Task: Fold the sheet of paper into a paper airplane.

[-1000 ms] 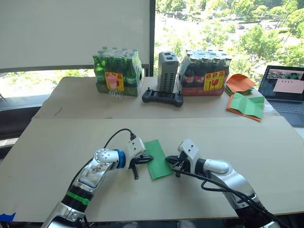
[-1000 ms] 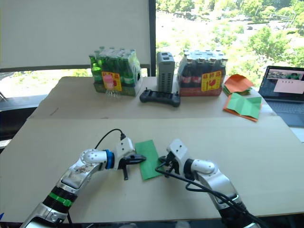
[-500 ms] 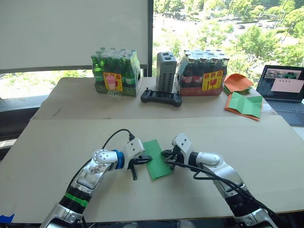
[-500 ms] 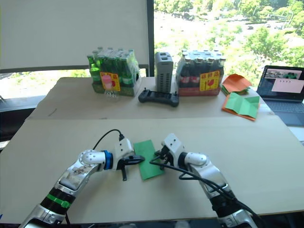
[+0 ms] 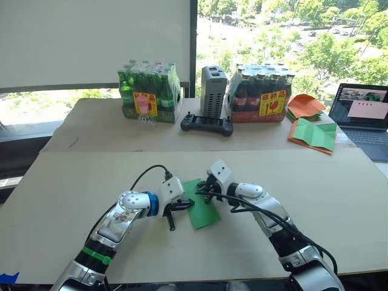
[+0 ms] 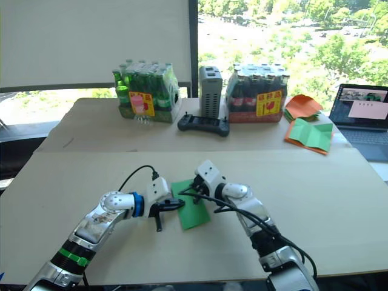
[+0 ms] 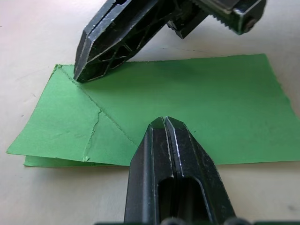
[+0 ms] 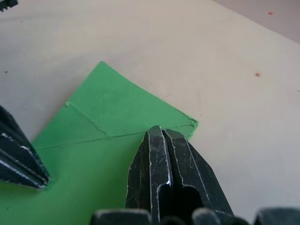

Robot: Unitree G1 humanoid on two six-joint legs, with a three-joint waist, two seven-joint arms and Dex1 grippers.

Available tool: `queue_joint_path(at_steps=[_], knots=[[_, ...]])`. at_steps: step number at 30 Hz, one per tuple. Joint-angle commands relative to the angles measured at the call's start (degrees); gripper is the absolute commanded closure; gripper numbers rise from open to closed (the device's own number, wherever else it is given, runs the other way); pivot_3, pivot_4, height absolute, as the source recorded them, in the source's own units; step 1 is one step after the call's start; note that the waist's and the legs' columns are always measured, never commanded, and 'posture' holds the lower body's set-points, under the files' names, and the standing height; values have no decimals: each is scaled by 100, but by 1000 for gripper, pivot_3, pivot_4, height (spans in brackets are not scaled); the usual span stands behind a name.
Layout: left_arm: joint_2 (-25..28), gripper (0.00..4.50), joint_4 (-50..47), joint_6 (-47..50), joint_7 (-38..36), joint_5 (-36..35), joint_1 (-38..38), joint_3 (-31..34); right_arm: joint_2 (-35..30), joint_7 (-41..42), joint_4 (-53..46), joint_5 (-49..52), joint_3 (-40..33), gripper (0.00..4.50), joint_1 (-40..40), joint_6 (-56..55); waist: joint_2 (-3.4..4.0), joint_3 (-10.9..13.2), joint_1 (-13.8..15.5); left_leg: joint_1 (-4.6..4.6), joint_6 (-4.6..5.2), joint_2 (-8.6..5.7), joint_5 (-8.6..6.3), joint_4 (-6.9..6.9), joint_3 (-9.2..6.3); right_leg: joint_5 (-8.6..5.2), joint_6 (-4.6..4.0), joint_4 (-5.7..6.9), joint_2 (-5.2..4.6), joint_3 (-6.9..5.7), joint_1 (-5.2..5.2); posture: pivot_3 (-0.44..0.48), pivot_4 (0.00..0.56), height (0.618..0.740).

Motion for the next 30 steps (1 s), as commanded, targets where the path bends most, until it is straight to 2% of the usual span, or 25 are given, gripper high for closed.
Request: queue_joint_path(at_steps=[1, 12, 30], knots=[[106, 4500, 190, 216, -28, 168, 177, -180, 55, -40, 163, -72, -64, 4481, -60, -93, 0, 0, -1, 0, 0, 0, 0, 0, 0, 0, 0, 0, 0, 0, 0, 0, 150, 678], [124, 4500, 223, 197, -41, 169, 163, -175, 135, -111, 380, -146, -98, 4481, -92, -221, 2, -1, -7, 1, 0, 0, 0, 0, 0, 0, 0, 1, 0, 0, 0, 0, 150, 678], [125, 4500, 342, 165, -107, 184, 56, -197, -366, 108, -1197, -14, -62, 4481, 835, 674, 1, -1, 11, 1, 1, 0, -2, 0, 0, 0, 0, -1, 0, -1, 2, 0, 150, 678]])
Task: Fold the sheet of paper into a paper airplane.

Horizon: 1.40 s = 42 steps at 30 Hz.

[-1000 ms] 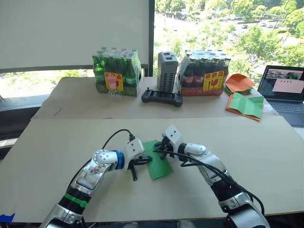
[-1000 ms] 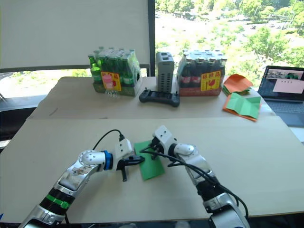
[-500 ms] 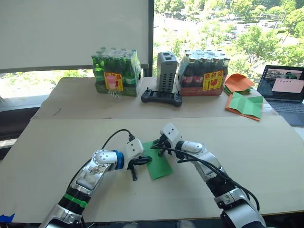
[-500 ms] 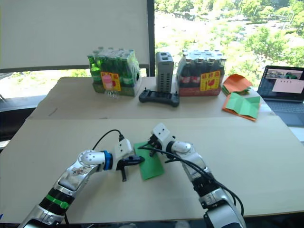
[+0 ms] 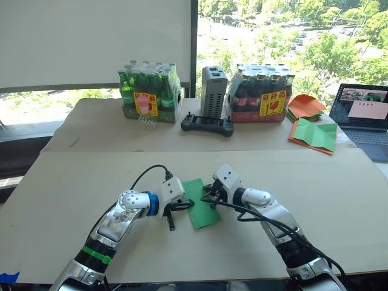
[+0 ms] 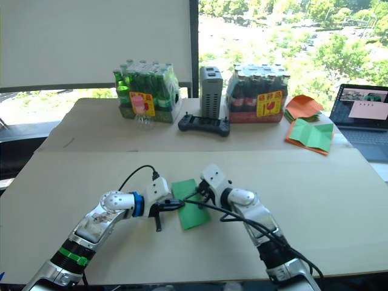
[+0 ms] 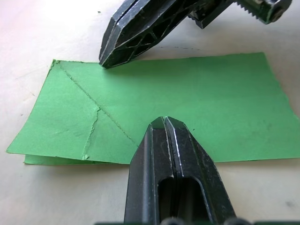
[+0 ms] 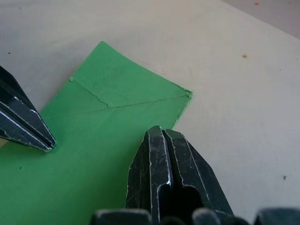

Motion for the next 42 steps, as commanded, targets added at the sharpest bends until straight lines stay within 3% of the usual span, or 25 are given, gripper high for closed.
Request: queue_joint_path(at_steps=[1, 18, 42], knots=[[89, 4500, 277, 160, -46, 186, 95, -182, -78, 78, -157, 34, 36, 4481, 140, 297, 0, 0, 1, 0, 0, 0, 0, 0, 0, 0, 0, 0, 0, 0, 0, 0, 150, 678], [81, 4500, 430, 85, -93, 211, -17, -195, -497, 255, -1158, 180, 73, 4481, 735, 978, 0, 0, 23, 1, 3, 0, -2, 0, 0, 0, 0, -5, 0, -2, 4, 0, 150, 678], [105, 4500, 599, -45, -150, 224, -76, -193, -1581, 333, -3024, 910, 7, 4481, 1943, 2087, -3, -2, 104, 3, 11, 2, -7, 0, 0, 0, 1, -22, -1, -5, 14, 0, 150, 678]])
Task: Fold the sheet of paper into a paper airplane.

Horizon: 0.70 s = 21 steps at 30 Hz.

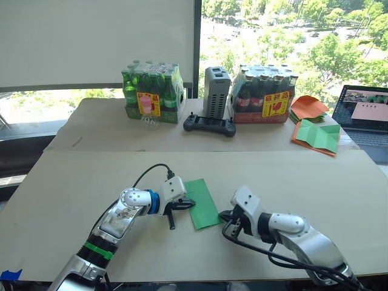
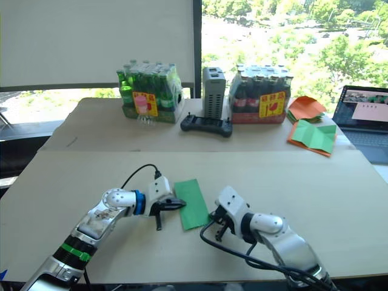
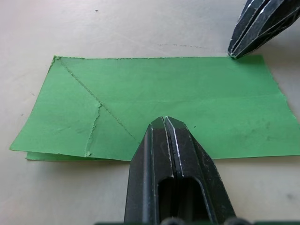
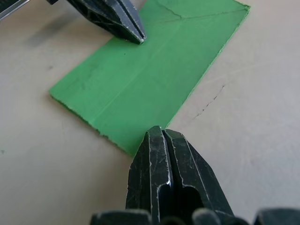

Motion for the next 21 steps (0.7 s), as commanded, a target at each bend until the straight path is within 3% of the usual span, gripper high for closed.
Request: queue_joint_path(at_steps=[1, 10, 17, 21], knots=[[101, 4500, 331, 105, -5, 228, 122, -138, -155, 77, -10, 111, 192, 4481, 186, 373, -1, -1, 2, 0, 1, 0, 0, 0, 0, 0, 0, 0, 0, 0, 2, 0, 150, 678], [98, 4500, 429, 13, -16, 246, 93, -143, -339, 74, -190, 295, 126, 4481, 131, 508, -2, -1, 30, 3, 3, 1, -2, 0, 0, 0, 0, -6, 0, -1, 7, 0, 150, 678], [137, 4500, 401, -13, -9, 233, 82, -86, -441, 305, -278, 720, -358, 4481, -124, 265, -2, 0, 30, -1, 3, 1, -2, 0, 0, 0, 0, -11, 0, -2, 7, 0, 150, 678], [236, 4500, -41, 208, 83, -108, 180, 406, 148, 486, -58, 1523, -1376, 4481, -531, -371, 0, 13, -16, -9, 2, 3, -1, 0, 0, 2, -2, -10, 1, 1, -4, 0, 150, 678]])
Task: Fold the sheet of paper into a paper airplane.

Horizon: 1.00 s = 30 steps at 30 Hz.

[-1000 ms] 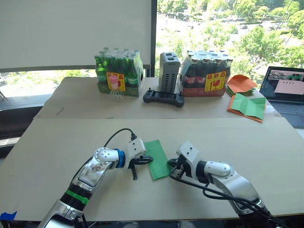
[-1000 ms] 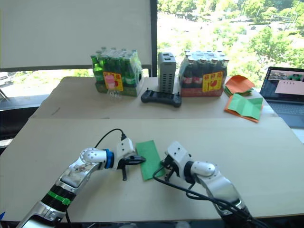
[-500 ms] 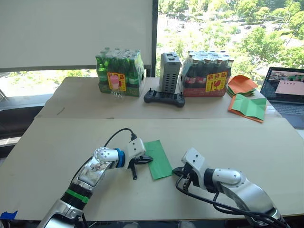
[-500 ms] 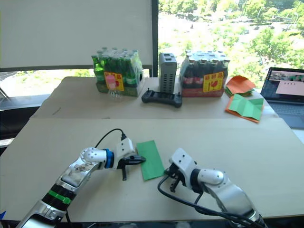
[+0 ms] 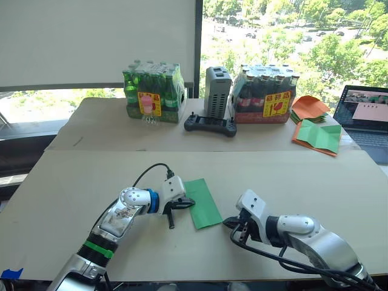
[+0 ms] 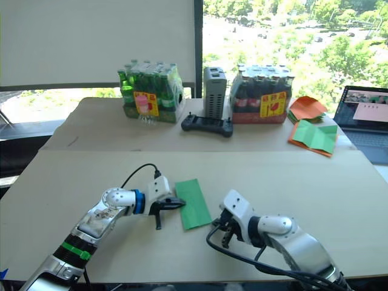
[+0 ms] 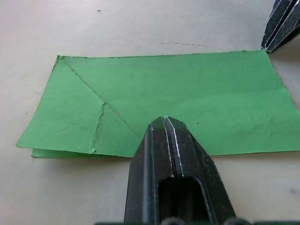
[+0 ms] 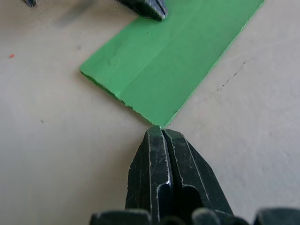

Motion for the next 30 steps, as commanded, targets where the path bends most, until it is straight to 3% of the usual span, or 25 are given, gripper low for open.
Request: queue_joint_path(at_steps=[1, 8, 19, 30], knots=[[207, 4500, -143, 374, 127, -135, 191, 380, 186, 112, -2, 503, -727, 4481, -325, -502, 5, 4, -18, -5, -2, -1, 1, 0, 0, 1, 0, 2, 0, 1, -6, 0, 150, 678], [553, 4500, -785, 750, 222, -414, 657, 916, 176, 100, 359, 449, -710, 4481, -282, -800, 12, 13, -14, -11, -6, -3, 3, -26, -4, 0, 0, -10, -4, -7, -19, 0, 150, 678], [-11, 4500, -757, 807, 358, -337, 419, 398, 90, 286, 366, 709, -848, 4481, -225, -914, 11, 14, 46, -16, -5, -6, 2, -21, -4, 1, 1, -19, -8, -12, -15, 0, 150, 678], [-404, 4500, -420, 702, 214, -322, -282, 134, 77, 137, 228, 861, -886, 4481, -252, -836, 9, 15, 47, -28, -6, -6, 3, -12, -4, 1, 2, -18, -8, -13, -21, 0, 150, 678]])
